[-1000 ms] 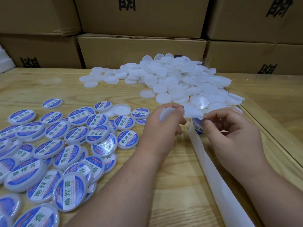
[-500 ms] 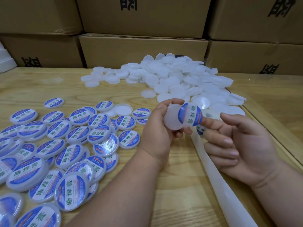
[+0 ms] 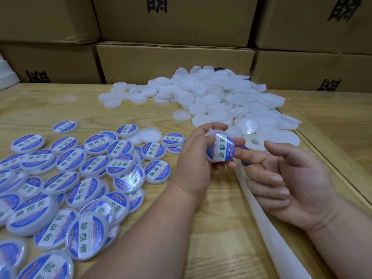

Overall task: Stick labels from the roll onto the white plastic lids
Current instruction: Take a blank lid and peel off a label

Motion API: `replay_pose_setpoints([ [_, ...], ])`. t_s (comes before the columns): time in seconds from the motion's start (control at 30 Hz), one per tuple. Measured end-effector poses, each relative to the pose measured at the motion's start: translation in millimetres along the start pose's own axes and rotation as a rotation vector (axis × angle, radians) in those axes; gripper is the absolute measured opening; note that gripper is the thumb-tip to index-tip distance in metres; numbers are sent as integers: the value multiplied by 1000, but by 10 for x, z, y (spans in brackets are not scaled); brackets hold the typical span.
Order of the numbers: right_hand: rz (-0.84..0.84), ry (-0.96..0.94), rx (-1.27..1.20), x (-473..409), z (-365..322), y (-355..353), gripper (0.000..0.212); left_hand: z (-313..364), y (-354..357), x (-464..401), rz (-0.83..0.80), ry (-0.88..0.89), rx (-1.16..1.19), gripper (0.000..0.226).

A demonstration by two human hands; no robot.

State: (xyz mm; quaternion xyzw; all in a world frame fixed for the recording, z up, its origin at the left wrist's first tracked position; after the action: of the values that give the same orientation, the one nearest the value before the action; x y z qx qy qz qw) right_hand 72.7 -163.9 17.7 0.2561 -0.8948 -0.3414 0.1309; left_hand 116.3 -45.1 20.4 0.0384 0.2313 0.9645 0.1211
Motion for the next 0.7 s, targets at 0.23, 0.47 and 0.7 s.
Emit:
replay_pose_setpoints([
  [0.23, -14, 6, -14, -2, 10, -9, 59, -1, -20, -9, 6, 9, -27, 32],
  [0.47, -33, -2, -30, -3, -4, -10, 55, -2, -2, -10, -4, 9, -22, 31],
  [0.7, -3, -11, -8, -11, -7, -23, 57, 8, 6, 10, 2, 20, -34, 25],
])
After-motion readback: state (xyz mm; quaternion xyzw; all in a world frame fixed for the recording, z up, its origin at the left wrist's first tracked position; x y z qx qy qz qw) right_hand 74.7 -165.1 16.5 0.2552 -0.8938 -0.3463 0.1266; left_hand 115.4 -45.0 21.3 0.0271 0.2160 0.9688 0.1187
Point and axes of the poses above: each hand's wrist, its own x-axis away from the middle knuckle, its own y-axis out of the palm, z = x × y, the point moved 7 cm from there along -x, towards the middle knuckle, and after that the axes turned 9 degrees about -y, right-handed, at the moved point
